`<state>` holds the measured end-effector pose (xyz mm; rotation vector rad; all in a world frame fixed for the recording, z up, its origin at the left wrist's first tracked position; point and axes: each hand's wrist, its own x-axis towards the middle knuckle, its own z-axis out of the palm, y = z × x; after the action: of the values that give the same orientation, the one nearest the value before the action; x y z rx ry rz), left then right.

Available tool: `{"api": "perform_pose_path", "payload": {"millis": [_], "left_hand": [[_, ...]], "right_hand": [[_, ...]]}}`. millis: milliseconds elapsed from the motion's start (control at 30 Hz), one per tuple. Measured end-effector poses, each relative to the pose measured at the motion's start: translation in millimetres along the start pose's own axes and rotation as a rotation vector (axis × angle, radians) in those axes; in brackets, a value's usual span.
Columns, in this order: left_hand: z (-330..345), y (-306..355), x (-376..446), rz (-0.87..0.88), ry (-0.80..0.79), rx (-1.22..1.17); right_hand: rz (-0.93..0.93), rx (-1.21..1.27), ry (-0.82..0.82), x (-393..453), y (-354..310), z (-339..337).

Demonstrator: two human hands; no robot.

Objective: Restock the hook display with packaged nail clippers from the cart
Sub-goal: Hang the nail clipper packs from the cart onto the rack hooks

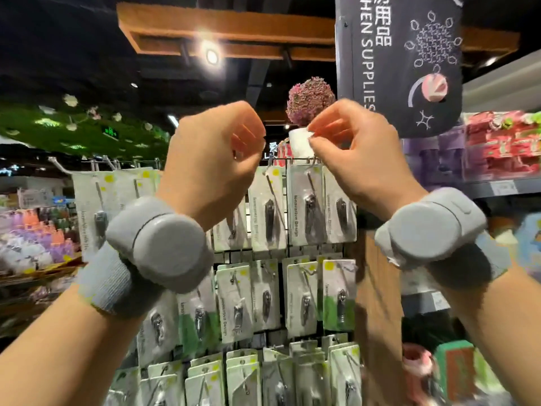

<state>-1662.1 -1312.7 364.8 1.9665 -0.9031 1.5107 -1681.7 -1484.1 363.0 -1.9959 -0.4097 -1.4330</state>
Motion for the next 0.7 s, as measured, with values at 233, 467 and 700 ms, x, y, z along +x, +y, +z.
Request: {"api": "perform_pose_path", "payload": {"millis": [233, 467, 700], "left_hand": [[42, 62, -89, 0.140, -0.166, -0.219], [106, 154, -155, 0.106, -0.446, -0.394], [181, 258, -217, -0.021, -0.618, -0.501]], "right_hand": [[0.111, -0.022, -0.028, -108, 22, -47], [0.310, -0.146, -0.017, -210, 71, -137], [0.563, -0.145, -0.052, -284, 137, -234]]}}
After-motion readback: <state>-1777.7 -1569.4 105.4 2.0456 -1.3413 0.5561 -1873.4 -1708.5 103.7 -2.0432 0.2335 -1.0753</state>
